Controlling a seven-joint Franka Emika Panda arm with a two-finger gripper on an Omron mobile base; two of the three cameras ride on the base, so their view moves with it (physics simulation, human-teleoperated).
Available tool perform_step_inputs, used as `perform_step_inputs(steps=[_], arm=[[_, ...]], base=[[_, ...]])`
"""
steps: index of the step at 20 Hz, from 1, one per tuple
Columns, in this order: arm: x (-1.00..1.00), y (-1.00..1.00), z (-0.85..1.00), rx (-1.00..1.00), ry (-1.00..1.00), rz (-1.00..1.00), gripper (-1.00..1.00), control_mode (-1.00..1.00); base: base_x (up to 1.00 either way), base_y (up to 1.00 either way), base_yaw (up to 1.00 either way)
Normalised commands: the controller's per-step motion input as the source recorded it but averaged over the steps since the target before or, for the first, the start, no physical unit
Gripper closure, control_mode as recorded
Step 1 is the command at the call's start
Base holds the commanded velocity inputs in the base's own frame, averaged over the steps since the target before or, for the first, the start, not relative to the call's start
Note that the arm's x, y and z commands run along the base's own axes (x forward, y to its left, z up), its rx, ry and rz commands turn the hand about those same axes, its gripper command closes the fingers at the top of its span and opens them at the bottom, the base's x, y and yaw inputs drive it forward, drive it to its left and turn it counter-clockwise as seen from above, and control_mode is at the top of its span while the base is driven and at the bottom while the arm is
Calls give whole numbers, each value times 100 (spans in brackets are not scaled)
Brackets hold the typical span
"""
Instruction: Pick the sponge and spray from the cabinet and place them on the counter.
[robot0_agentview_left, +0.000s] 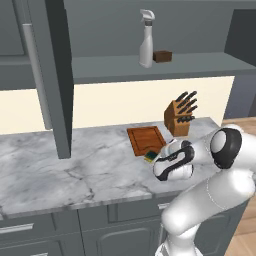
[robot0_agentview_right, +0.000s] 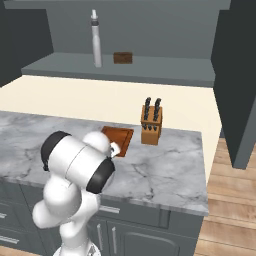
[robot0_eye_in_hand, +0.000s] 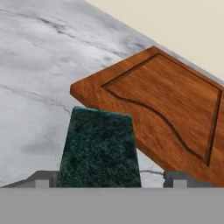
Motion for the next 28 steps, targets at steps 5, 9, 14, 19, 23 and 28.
perform_step_inputs(steps=[5,9,14,19,23,28], arm=[[-3,-2,73,0,14,-5,-100,-100],[-13,0,67,0,16,-9,-100,-100],[-38,0,62,0,8,-10,-100,-100],[-52,0,66,1,3,-10,-100,-100],[-43,0,78,0,0,-8,-100,-100],[-35,0,80,0,-1,-7,-100,-100]], base=[[0,0,0],[0,0,0],[0,0,0],[0,0,0],[0,0,0],[0,0,0]])
